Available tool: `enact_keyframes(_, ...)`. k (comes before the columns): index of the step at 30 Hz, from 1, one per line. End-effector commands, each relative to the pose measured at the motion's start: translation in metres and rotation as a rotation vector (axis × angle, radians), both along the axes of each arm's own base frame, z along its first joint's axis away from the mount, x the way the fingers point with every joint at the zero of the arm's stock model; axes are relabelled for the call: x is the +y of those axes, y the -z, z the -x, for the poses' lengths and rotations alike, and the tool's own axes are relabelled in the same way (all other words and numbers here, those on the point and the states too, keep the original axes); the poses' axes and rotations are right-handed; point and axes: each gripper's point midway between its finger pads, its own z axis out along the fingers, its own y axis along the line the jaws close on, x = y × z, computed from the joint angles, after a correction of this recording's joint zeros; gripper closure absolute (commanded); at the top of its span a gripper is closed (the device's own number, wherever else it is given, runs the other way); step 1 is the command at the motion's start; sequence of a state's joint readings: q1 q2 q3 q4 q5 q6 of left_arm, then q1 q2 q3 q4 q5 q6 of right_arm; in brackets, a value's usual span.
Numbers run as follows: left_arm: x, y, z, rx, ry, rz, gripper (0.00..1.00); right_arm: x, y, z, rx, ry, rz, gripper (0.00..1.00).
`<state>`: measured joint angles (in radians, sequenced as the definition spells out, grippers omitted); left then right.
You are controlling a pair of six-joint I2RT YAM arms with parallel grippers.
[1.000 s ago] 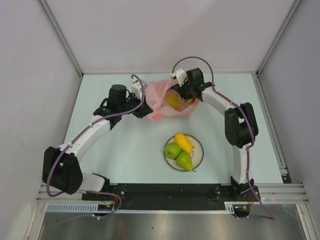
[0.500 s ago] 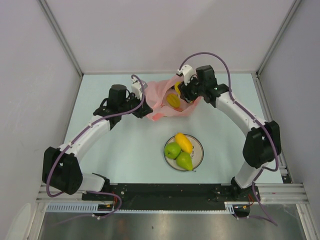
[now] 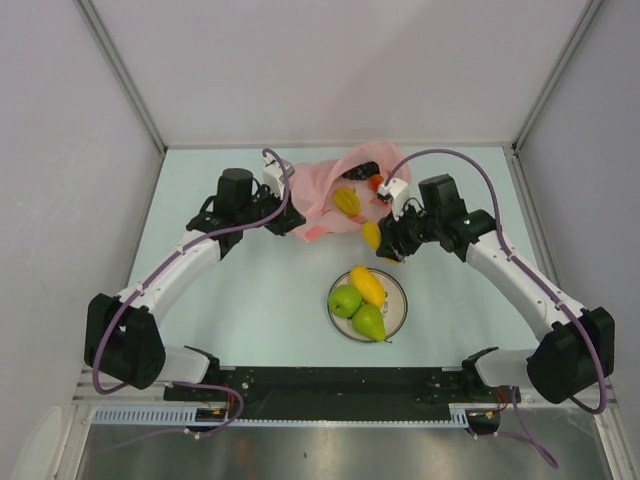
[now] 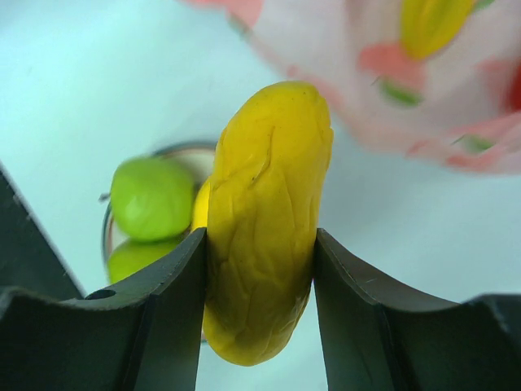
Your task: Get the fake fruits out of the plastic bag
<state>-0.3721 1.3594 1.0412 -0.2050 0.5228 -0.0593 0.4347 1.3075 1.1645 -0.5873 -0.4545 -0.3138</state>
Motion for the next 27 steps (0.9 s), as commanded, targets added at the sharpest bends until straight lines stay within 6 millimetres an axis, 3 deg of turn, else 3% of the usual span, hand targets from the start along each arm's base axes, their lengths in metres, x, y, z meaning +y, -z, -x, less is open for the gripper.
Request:
enact_keyframes(1, -0.005, -0.023, -0.010, -0.077, 0.010, 0.019, 1.00, -0.011, 0.035, 0.036, 0.236, 0.080, -0.043, 1.00)
enact_keyframes(4, -0.007, -0.024, -0.009, -0.070, 0.019, 0.014, 1.00, -0.020, 0.052, 0.046, 0.323, 0.154, -0.072, 1.00)
enact_keyframes(8, -0.009, -0.020, -0.006, -0.059, 0.023, -0.002, 1.00, -0.039, 0.072, 0.040, 0.377, 0.348, -0.077, 1.00)
enact_keyframes(12, -0.014, -0.014, -0.002, -0.044, 0.042, -0.009, 1.00, -0.048, 0.084, 0.036, 0.414, 0.422, -0.095, 1.00)
enact_keyframes(18, -0.018, -0.013, -0.005, -0.035, 0.048, -0.010, 1.00, -0.045, 0.099, 0.035, 0.443, 0.410, -0.110, 1.00)
enact_keyframes(27, -0.018, -0.017, -0.005, -0.043, 0.055, -0.017, 1.00, -0.026, 0.111, 0.017, 0.378, 0.270, -0.128, 1.00)
